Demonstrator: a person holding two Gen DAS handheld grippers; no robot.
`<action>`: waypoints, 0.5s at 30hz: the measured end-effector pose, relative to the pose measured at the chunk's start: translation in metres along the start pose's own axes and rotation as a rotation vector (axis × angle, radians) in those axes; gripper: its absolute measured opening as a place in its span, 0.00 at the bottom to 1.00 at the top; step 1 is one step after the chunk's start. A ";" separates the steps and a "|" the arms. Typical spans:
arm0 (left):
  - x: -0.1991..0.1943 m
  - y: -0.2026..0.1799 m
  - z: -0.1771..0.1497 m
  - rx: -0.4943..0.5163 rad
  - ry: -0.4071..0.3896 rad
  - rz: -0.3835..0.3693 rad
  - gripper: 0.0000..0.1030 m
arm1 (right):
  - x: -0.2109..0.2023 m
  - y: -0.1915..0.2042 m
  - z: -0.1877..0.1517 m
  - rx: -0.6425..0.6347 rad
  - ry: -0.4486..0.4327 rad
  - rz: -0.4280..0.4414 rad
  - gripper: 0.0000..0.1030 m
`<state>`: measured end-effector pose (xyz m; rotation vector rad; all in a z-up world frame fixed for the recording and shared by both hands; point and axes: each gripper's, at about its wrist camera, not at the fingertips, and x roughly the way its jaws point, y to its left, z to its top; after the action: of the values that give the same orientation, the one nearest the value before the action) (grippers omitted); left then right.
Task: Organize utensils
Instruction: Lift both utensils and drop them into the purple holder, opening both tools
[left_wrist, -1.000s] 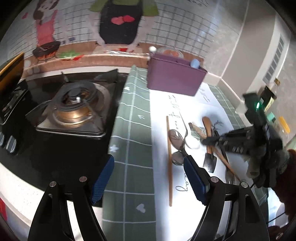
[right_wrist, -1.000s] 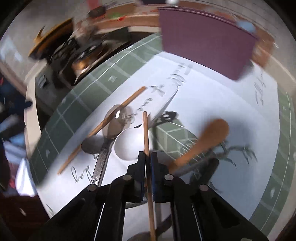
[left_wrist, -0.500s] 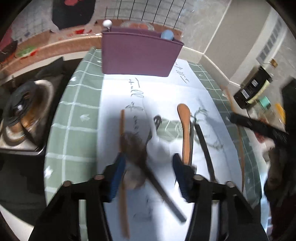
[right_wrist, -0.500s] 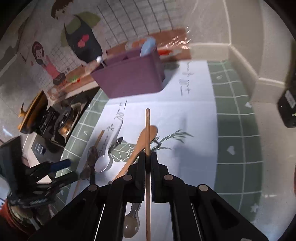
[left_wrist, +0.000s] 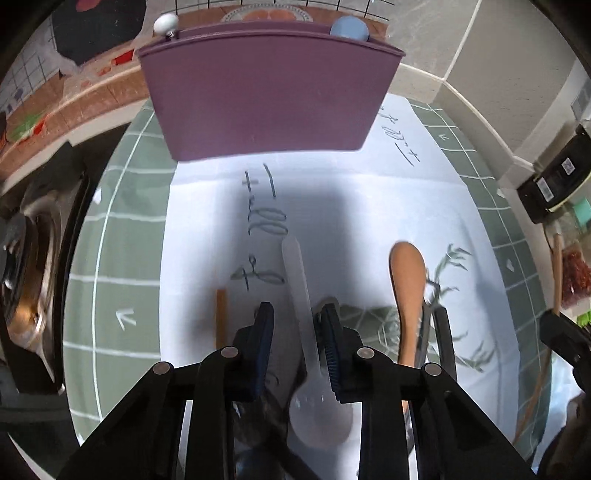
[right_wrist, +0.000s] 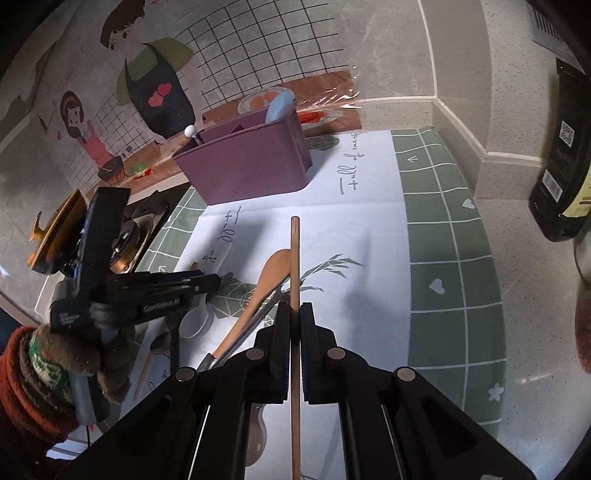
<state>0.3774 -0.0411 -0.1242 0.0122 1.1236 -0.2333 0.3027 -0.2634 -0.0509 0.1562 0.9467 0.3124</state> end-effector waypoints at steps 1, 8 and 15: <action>0.001 0.000 0.002 0.000 0.002 0.000 0.24 | -0.001 -0.001 0.000 0.000 -0.003 -0.002 0.05; 0.004 0.002 0.006 -0.005 -0.011 -0.034 0.09 | -0.001 -0.003 0.006 0.012 -0.019 0.010 0.05; -0.061 0.012 -0.020 -0.012 -0.177 -0.127 0.09 | -0.005 0.009 0.010 -0.008 -0.038 0.034 0.05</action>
<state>0.3369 -0.0159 -0.0796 -0.0886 0.9503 -0.3345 0.3065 -0.2567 -0.0383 0.1706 0.9056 0.3430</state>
